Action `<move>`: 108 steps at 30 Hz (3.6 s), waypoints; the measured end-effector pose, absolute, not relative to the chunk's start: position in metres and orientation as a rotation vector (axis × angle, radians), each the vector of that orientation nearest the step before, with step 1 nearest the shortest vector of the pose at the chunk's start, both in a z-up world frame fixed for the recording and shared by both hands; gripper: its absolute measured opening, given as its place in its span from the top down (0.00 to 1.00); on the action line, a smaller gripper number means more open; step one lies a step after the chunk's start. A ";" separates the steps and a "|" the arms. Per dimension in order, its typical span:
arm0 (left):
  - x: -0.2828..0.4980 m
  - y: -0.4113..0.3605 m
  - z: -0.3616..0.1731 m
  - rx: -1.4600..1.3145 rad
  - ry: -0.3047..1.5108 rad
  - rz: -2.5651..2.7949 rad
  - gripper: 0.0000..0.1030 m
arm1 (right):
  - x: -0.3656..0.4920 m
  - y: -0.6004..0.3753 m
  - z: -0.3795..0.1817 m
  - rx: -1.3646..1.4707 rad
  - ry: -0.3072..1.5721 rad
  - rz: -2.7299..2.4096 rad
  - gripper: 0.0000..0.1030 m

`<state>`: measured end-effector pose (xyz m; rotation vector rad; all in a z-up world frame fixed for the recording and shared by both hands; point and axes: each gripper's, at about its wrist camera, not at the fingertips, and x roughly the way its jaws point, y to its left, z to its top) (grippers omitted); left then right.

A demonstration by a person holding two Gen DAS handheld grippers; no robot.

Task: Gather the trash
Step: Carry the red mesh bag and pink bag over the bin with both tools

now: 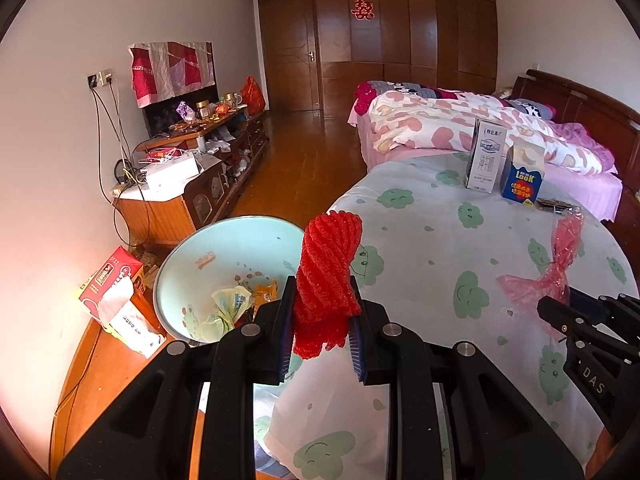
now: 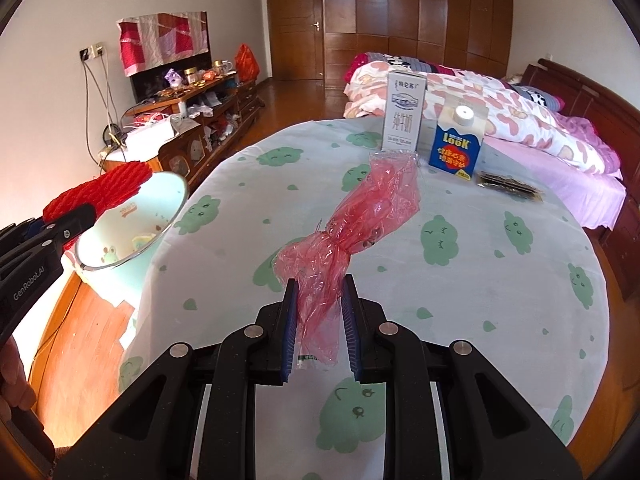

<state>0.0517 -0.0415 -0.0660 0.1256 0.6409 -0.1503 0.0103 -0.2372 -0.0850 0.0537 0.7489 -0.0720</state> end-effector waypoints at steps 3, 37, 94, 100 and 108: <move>0.049 -0.037 -0.065 0.122 0.639 -0.142 0.78 | 0.009 -0.230 -0.082 0.042 0.742 -0.053 0.78; 0.060 0.018 -0.049 0.035 0.617 -0.052 0.78 | 0.019 -0.159 -0.057 -0.041 0.700 0.107 0.78; 0.122 0.073 -0.071 -0.034 0.671 0.103 0.78 | 0.109 -0.078 -0.061 -0.096 0.711 0.270 0.78; 0.140 0.075 -0.080 -0.048 0.696 0.108 0.78 | 0.124 -0.073 -0.068 -0.110 0.725 0.276 0.78; 0.163 0.072 -0.093 -0.056 0.729 0.107 0.78 | 0.146 -0.073 -0.082 -0.113 0.776 0.274 0.78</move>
